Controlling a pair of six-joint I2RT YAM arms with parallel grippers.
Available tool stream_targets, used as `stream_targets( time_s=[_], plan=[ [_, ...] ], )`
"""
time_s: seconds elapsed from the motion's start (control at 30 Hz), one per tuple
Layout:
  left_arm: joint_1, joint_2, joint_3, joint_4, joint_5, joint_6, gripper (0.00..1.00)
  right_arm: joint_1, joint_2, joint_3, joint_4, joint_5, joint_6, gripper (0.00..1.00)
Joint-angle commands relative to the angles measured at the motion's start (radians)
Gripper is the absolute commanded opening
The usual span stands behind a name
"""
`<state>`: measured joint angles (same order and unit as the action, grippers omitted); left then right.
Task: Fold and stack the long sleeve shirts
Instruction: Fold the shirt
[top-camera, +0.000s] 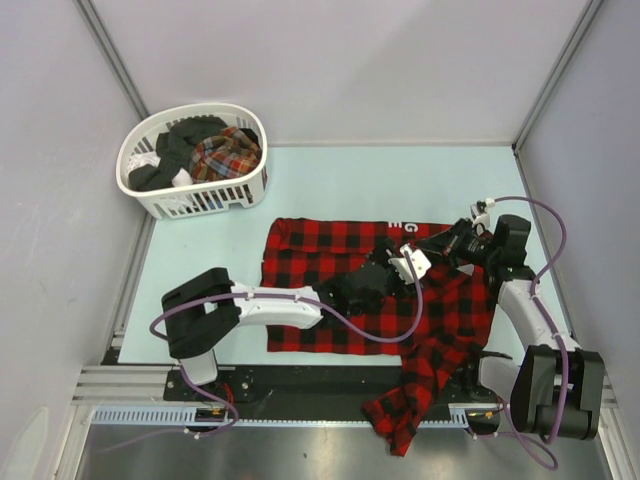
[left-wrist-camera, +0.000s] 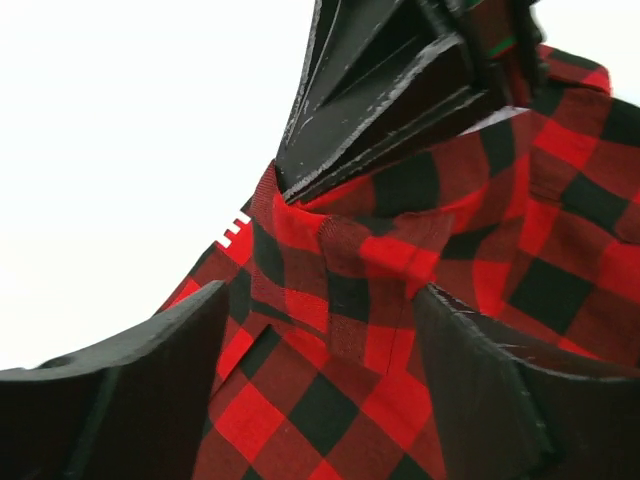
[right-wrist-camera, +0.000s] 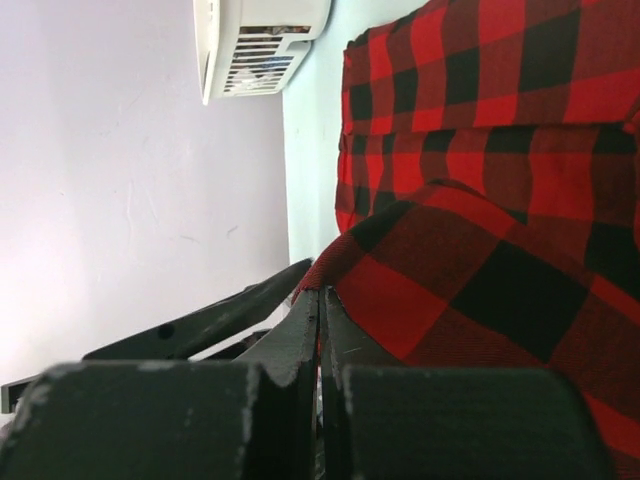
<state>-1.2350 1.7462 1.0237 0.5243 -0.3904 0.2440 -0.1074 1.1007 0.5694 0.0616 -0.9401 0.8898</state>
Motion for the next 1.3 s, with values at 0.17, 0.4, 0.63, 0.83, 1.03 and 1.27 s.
stream_targets(
  time_s=[0.17, 0.4, 0.63, 0.83, 1.03, 1.27],
  plan=[
    [0.045, 0.021, 0.036, 0.016, -0.033, -0.071, 0.65, -0.020, -0.068, -0.026, 0.044, -0.039, 0.064, 0.00],
    [0.057, 0.006, 0.012, 0.020, -0.018, -0.065, 0.52, -0.021, -0.068, -0.026, 0.067, -0.039, 0.093, 0.00],
    [-0.017, -0.037, -0.082, 0.094, 0.025, 0.011, 0.89, -0.018, -0.026, -0.028, 0.170, -0.020, 0.210, 0.00],
    [-0.047, 0.055, -0.019, 0.180, -0.119, 0.076, 0.99, -0.015, -0.028, -0.031, 0.215, -0.022, 0.288, 0.00],
    [-0.014, 0.099, 0.003, 0.316, -0.237, 0.169, 0.89, -0.025, -0.062, -0.042, 0.162, -0.042, 0.293, 0.00],
    [0.009, 0.038, -0.054, 0.307, -0.173, 0.181, 0.47, -0.021, -0.093, -0.048, 0.146, -0.051, 0.308, 0.00]
  ],
)
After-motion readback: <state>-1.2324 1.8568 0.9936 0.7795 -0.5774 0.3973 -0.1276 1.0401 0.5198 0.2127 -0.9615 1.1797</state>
